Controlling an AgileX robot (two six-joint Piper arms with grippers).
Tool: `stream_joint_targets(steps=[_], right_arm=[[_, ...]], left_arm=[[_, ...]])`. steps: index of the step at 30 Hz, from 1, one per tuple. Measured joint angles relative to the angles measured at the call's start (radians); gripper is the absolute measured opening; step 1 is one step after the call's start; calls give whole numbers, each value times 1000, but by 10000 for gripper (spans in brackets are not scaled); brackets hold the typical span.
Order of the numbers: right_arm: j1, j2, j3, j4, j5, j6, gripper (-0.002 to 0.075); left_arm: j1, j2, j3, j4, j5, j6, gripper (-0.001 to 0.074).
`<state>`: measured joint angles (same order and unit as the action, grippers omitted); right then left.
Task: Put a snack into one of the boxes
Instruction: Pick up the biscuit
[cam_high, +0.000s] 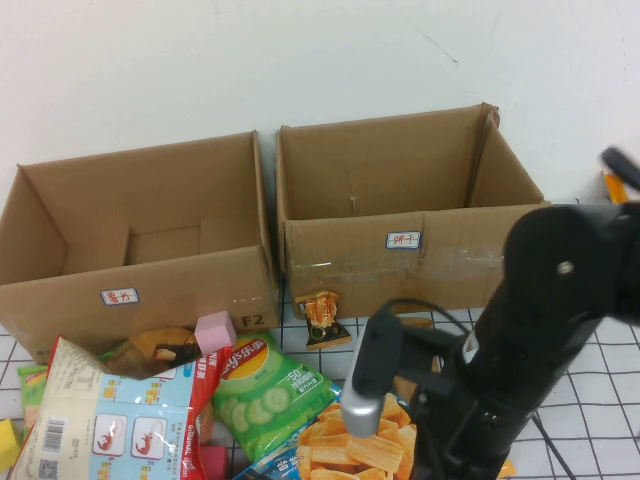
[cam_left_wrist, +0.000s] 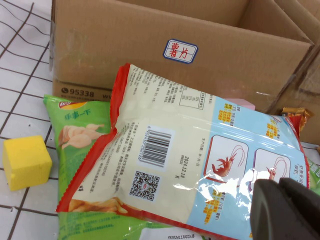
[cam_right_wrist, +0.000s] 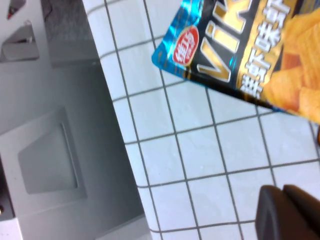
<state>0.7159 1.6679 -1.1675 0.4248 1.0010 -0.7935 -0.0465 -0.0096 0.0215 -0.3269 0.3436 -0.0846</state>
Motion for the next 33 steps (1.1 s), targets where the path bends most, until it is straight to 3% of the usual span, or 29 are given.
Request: stream_joint_targets(steps=[4,10,13,18,20,33], right_arm=[[0,60,0,-62,-4,43,0],[-49,102,0,-269,-39,350,37],[-107,102,0,-287,-92,423,147],[-174,104,31,-287,-232,506,432],[-181,119,42,-287,-266,519,485],[-181,316,49,-271,-387,528,527]], left_arm=[[0,0,0,0,0,0,-3],[0,0,0,0,0,0,-3],[0,0,0,0,0,0,-3],[0,0,0,0,0,0,-3],[0,0,0,0,0,0,-3],[0,0,0,0,0,0,-3]])
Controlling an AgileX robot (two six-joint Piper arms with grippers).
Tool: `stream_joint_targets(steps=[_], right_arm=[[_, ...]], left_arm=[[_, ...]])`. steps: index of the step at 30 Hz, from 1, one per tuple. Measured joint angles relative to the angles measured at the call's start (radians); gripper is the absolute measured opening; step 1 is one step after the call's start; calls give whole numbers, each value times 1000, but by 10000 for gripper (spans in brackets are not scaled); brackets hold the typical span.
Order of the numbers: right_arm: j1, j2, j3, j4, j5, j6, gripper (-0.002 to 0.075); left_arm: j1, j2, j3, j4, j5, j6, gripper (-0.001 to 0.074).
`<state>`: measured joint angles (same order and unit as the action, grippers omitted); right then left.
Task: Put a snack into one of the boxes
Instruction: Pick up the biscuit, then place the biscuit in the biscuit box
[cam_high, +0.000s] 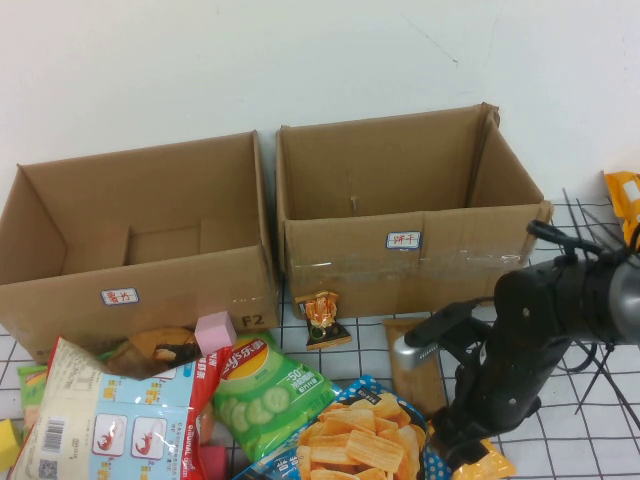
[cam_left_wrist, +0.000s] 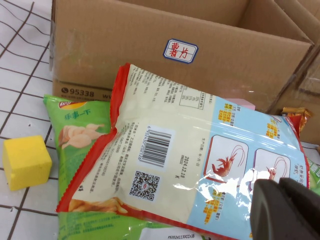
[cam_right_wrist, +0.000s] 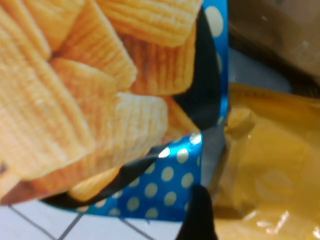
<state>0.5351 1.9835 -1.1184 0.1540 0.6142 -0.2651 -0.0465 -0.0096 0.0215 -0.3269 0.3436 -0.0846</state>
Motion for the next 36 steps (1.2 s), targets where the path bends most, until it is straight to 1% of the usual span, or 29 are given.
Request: stream_joint_targets(steps=[7,9,11,13,14,18,21,27,30,33,36], right_arm=[[0,51,0,2,-30,0,528],[0,53,0,2,-32,2,511],[0,53,0,2,-34,2,451],[0,53,0,2,-35,2,360],[0,53,0,2,-35,2,342],[0,17,0,-2,-22,2,334],[0,-57,0,-11,5,-5,333],[0,-292,-2,-56,21,-14,332],[0,-407,-26,-85,-51,-15,332],[0,-463,-59,-122,-192,-15,331],[-9,-465,-88,-132,-363,-15,331]], left_arm=[[0,0,0,0,0,0,-3],[0,0,0,0,0,0,-3],[0,0,0,0,0,0,-3],[0,0,0,0,0,0,-3],[0,0,0,0,0,0,-3],[0,0,0,0,0,0,-3],[0,0,0,0,0,0,-3],[0,0,0,0,0,0,-3],[0,0,0,0,0,0,-3],[0,0,0,0,0,0,-3],[0,0,0,0,0,0,-3]])
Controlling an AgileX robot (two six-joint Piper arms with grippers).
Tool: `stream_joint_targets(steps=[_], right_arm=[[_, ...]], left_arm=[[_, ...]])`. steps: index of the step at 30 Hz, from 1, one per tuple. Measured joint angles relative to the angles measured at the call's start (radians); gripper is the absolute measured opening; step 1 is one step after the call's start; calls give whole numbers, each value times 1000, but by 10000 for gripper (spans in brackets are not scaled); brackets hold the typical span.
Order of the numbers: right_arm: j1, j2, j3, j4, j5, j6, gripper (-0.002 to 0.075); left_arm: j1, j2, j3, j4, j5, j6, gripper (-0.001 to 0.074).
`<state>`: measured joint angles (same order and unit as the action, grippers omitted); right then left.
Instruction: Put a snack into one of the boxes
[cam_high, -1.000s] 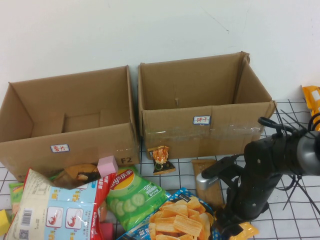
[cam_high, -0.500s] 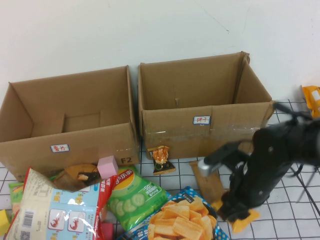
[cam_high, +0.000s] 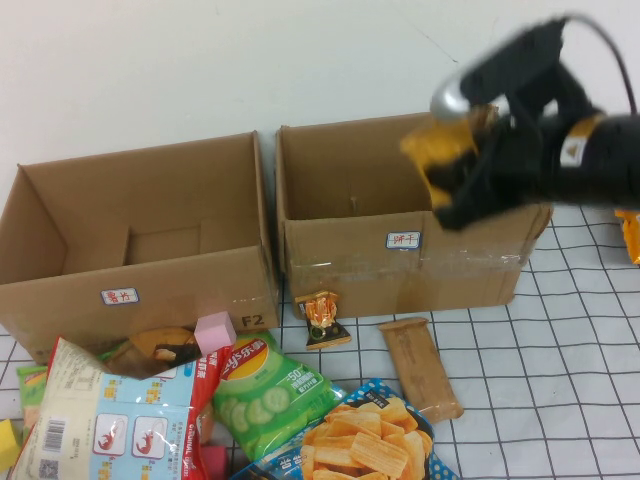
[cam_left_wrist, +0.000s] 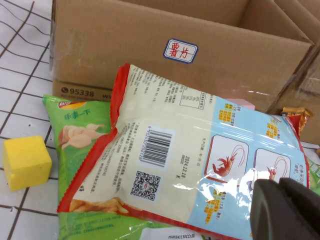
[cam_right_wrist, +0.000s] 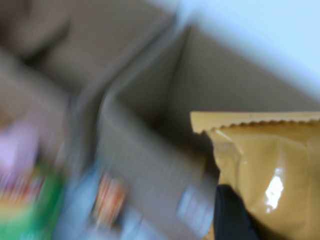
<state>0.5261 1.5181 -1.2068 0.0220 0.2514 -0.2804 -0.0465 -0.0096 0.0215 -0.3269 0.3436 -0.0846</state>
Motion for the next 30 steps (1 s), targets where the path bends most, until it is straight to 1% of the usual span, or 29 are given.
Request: stream_joint_targets(steps=[2,5,10,11,15,17,19,20,21,22,24,26,27,30], right_arm=[[-10,25,-24,-5,-108,0,331],[-37,108,-69,-7,-210,0,331],[-84,286,-157,1,-244,0,334],[-93,321,-174,7,-244,0,352],[-119,403,-224,62,-244,0,494],[-125,409,-237,89,-219,0,516],[-126,401,-244,99,-182,0,506],[-127,393,-244,99,-145,0,477],[-127,379,-244,102,-100,-1,429],[-127,362,-244,102,-60,-3,361],[-127,321,-244,103,43,-5,188],[-127,273,-244,103,99,-8,86],[-127,247,-244,103,119,-11,55],[-127,178,-244,103,164,-20,15]], left_arm=[[0,0,0,0,0,0,-3],[0,0,0,0,0,0,-3],[0,0,0,0,0,0,-3],[0,0,0,0,0,0,-3],[0,0,0,0,0,0,-3],[0,0,0,0,0,0,-3],[0,0,0,0,0,0,-3],[0,0,0,0,0,0,-3],[0,0,0,0,0,0,-3],[0,0,0,0,0,0,-3],[0,0,0,0,0,0,-3],[0,0,0,0,0,0,-3],[0,0,0,0,0,0,-3],[0,0,0,0,0,0,-3]])
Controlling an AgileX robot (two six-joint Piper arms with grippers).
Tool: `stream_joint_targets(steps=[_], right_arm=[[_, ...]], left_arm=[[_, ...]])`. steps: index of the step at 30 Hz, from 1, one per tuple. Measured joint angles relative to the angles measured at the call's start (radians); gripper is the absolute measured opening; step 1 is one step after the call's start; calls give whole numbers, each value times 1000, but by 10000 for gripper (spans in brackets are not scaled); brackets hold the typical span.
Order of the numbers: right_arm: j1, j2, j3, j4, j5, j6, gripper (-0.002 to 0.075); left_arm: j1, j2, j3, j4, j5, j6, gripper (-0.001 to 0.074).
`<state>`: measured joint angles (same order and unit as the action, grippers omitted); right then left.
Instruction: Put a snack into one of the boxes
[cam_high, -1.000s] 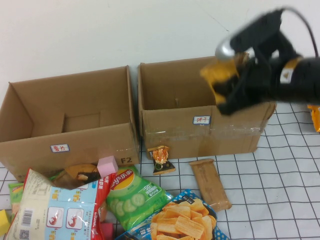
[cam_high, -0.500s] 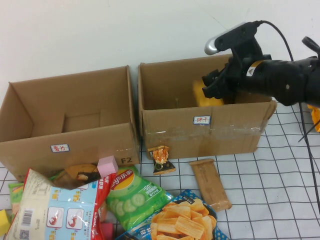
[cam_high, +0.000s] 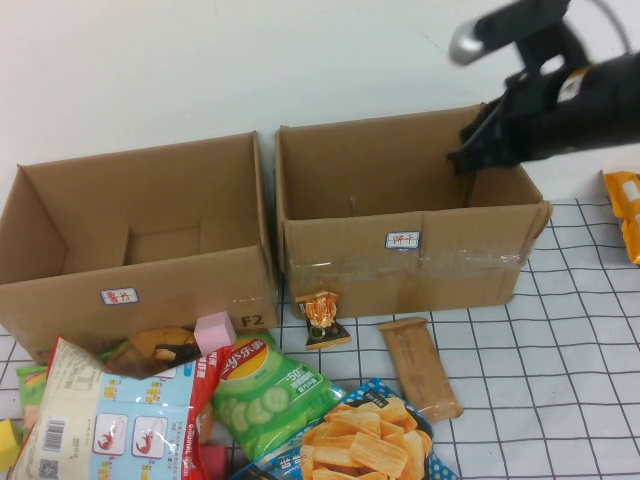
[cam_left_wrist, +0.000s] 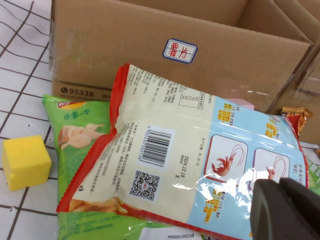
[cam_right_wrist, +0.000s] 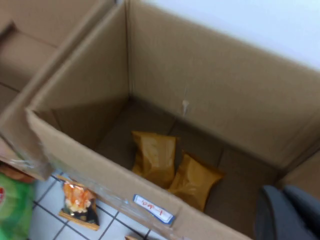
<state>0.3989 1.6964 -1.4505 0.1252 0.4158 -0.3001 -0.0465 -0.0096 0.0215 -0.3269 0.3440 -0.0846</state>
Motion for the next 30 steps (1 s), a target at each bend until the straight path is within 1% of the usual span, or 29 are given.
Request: stream_joint_targets(steps=[4,7,14,19,22,26,30], right_arm=[[0,-115,15,19,37,-6,3],[0,-224,93,46,-3,-27,0],[0,-555,460,75,-112,-39,-1],[0,-753,674,75,-121,-41,-1],[0,-860,765,75,-116,-43,-1],[0,-1008,837,69,-8,-33,-1],[0,-1143,905,54,111,89,-1]], left_arm=[[0,0,0,0,0,0,-3],[0,0,0,0,0,0,-3],[0,0,0,0,0,0,-3],[0,0,0,0,0,0,-3],[0,0,0,0,0,0,-3],[0,0,0,0,0,0,-3],[0,0,0,0,0,0,-3]])
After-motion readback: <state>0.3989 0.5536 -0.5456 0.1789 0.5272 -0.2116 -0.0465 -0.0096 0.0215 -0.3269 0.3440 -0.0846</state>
